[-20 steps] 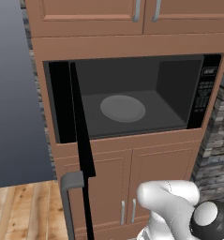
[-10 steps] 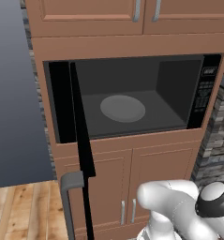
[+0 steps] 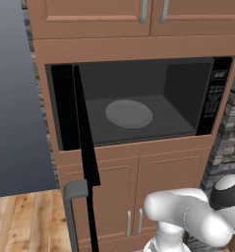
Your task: Place the sponge inside the microwave to prepare for sanitizing.
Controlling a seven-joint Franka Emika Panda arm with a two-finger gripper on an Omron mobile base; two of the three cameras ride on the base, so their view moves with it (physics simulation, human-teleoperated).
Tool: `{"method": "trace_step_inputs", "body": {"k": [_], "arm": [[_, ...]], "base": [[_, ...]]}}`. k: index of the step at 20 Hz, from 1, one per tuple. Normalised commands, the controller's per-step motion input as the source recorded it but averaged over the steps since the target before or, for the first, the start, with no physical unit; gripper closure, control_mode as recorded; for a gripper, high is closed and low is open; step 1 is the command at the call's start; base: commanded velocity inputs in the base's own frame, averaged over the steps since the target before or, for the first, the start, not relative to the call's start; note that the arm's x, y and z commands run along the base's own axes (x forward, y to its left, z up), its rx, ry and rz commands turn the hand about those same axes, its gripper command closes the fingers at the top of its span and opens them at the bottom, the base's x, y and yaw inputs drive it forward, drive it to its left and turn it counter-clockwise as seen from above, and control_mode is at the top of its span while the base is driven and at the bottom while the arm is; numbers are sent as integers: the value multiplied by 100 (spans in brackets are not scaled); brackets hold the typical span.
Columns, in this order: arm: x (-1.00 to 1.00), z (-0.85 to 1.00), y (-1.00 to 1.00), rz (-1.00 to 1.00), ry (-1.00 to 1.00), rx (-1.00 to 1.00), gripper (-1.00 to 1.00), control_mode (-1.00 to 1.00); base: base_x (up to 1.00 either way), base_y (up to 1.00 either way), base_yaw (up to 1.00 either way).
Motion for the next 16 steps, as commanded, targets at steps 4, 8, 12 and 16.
{"method": "trace_step_inputs", "body": {"k": [4, 8, 12, 16], "arm": [[6, -13, -18, 2, 0, 0, -100, -100], [0, -15, -37, 0, 0, 1, -100, -100], [0, -14, -42, 0, 0, 1, -100, -100], [3, -13, -49, 0, 0, 1, -100, -100]], "base": [[0, 0, 0], [0, 0, 0], [0, 0, 0], [0, 0, 0]]}}
